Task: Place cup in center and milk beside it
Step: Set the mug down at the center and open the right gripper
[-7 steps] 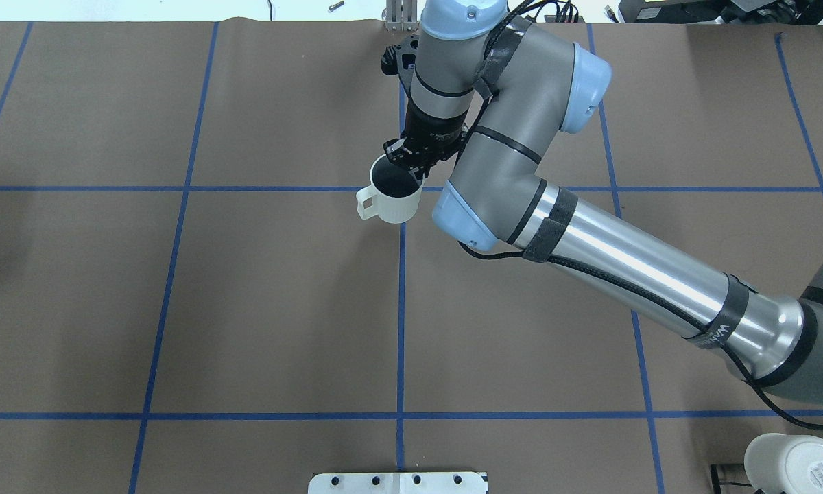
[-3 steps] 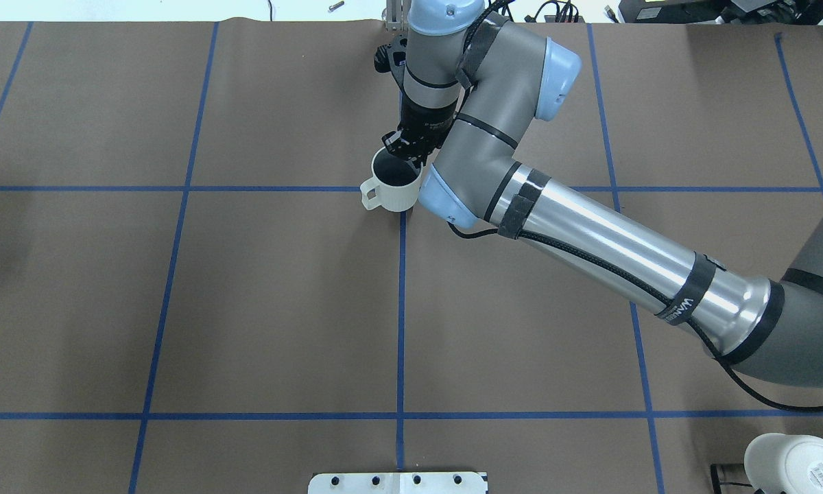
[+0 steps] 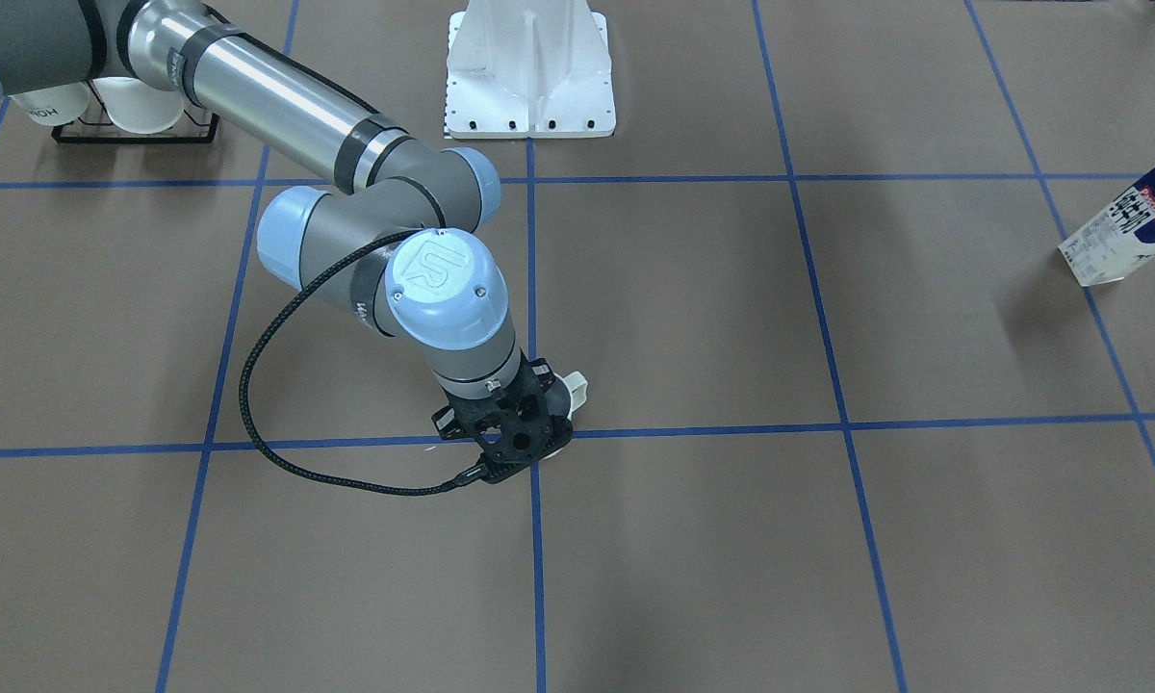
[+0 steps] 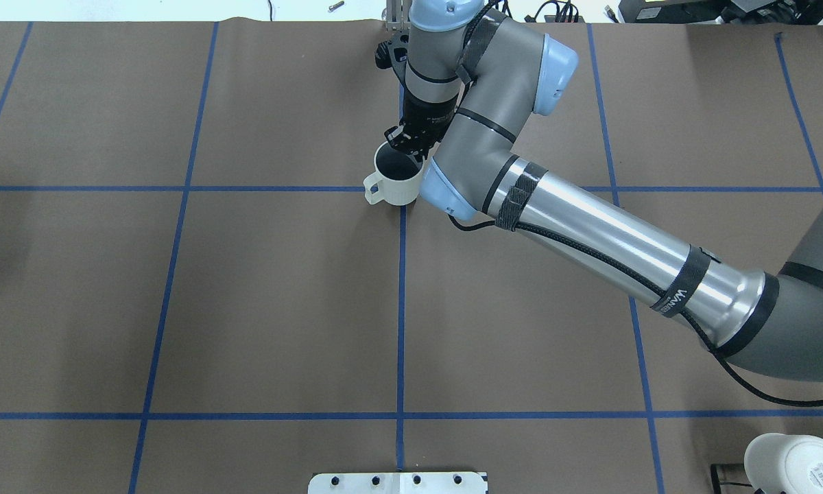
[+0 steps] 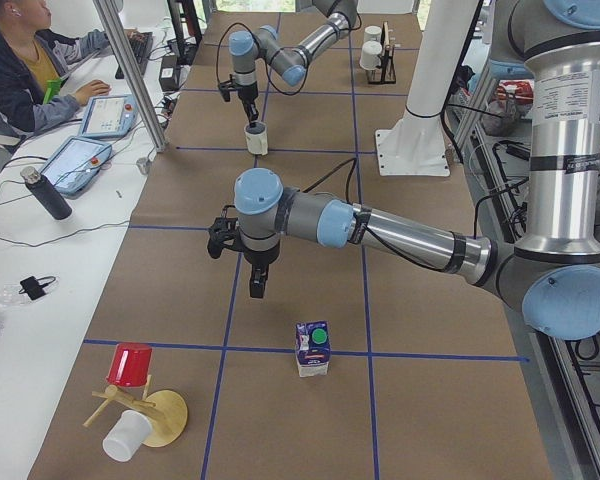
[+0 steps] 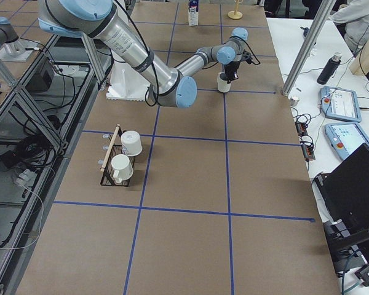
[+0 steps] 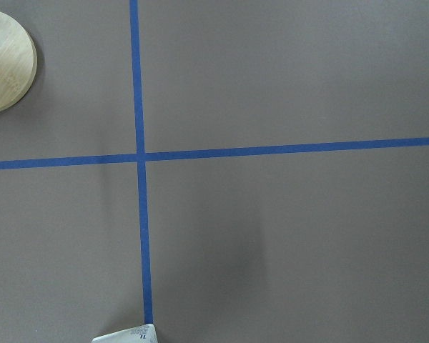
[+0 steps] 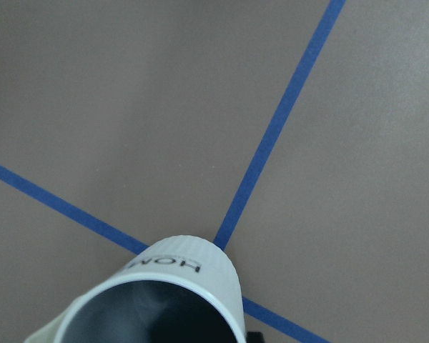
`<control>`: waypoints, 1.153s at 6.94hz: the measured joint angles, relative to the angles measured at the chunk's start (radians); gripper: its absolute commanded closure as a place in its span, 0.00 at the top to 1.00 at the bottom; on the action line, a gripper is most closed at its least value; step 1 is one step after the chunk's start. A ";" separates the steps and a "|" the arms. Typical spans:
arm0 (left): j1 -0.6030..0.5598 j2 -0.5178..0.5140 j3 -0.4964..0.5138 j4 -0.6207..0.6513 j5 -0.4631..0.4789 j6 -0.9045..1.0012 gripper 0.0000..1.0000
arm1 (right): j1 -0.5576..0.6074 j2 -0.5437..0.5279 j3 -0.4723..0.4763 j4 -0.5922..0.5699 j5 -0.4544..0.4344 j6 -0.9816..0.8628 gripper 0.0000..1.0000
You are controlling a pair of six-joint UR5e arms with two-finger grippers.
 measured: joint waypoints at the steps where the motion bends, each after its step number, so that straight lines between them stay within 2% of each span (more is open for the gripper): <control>1: 0.001 0.014 -0.005 -0.003 0.011 0.002 0.99 | 0.001 0.001 -0.001 0.002 0.000 0.005 1.00; 3: 0.000 0.101 -0.013 -0.077 0.019 0.009 0.98 | 0.019 0.007 0.003 0.003 0.011 0.006 1.00; 5: -0.005 0.218 -0.008 -0.198 0.021 0.014 0.98 | 0.070 -0.013 0.029 -0.001 0.063 -0.001 1.00; 8: -0.020 0.279 0.036 -0.238 0.018 0.010 0.98 | 0.096 -0.158 0.173 0.001 0.078 -0.005 1.00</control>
